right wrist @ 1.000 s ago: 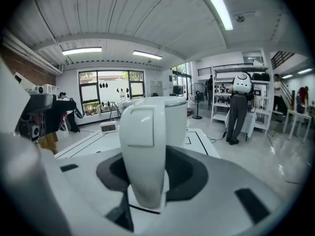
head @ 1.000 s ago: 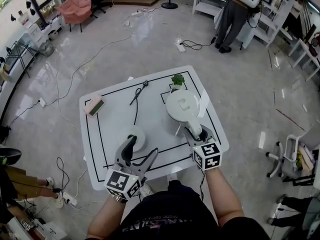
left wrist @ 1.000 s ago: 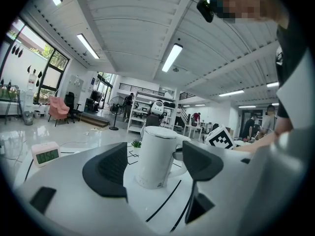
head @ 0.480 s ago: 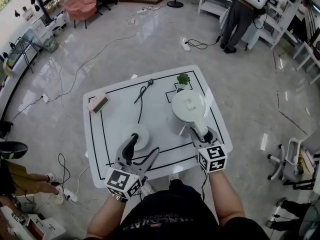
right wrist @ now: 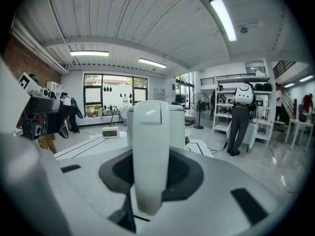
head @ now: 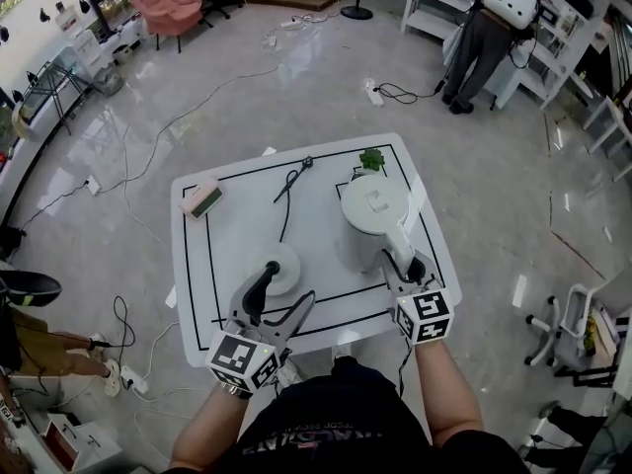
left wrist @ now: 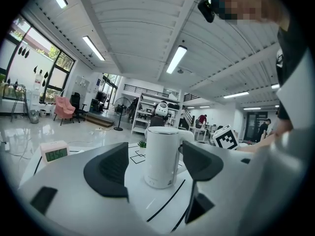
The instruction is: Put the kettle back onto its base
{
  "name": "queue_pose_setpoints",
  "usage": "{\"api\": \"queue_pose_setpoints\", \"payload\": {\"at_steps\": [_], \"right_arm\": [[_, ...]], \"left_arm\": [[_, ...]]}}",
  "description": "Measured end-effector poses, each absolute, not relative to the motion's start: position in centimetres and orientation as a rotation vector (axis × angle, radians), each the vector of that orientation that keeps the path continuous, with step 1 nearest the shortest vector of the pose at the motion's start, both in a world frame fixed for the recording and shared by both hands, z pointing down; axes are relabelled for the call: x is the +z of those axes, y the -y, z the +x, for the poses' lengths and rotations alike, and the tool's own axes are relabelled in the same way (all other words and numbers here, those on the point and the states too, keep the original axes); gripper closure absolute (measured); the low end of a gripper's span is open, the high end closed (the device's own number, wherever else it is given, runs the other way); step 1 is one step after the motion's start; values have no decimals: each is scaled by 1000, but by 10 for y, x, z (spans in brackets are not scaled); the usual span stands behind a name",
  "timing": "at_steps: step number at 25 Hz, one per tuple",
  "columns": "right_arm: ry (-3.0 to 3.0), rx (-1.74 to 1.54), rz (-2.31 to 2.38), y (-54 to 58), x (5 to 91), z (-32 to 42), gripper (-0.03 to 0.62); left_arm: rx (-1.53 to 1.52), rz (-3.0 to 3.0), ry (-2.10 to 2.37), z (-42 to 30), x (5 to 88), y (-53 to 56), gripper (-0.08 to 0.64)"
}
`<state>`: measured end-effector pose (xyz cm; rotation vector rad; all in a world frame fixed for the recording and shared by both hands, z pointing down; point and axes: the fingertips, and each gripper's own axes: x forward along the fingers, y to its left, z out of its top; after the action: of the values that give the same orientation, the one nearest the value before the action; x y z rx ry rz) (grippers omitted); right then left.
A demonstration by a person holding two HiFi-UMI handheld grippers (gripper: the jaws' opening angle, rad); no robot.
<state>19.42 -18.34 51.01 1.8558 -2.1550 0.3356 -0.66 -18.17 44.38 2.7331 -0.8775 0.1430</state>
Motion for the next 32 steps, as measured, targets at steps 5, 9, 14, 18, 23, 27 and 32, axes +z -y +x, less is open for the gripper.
{"api": "queue_pose_setpoints", "payload": {"at_steps": [5,9,14,18,23,27,32], "right_arm": [[2163,279,1804,185,502,180,485],[2216,238,1761,194,491,158,485],[2326,227,1708,208,474,122,485],[2404,206,1638,220,461,83,485],[2477,189,1541,230,456,38,485],[2515,195,1490,234,458,10,485],[2533,207,1437,236,465,-17,485]], "left_arm": [[124,2721,917,-19,442,182,219],[106,2707,964,-34,439,183,219],[86,2686,1038,-60,436,181,219],[74,2666,1095,-86,434,180,219],[61,2639,1167,-114,433,177,219],[59,2617,1208,-133,435,173,219],[61,2595,1239,-153,438,169,219]]}}
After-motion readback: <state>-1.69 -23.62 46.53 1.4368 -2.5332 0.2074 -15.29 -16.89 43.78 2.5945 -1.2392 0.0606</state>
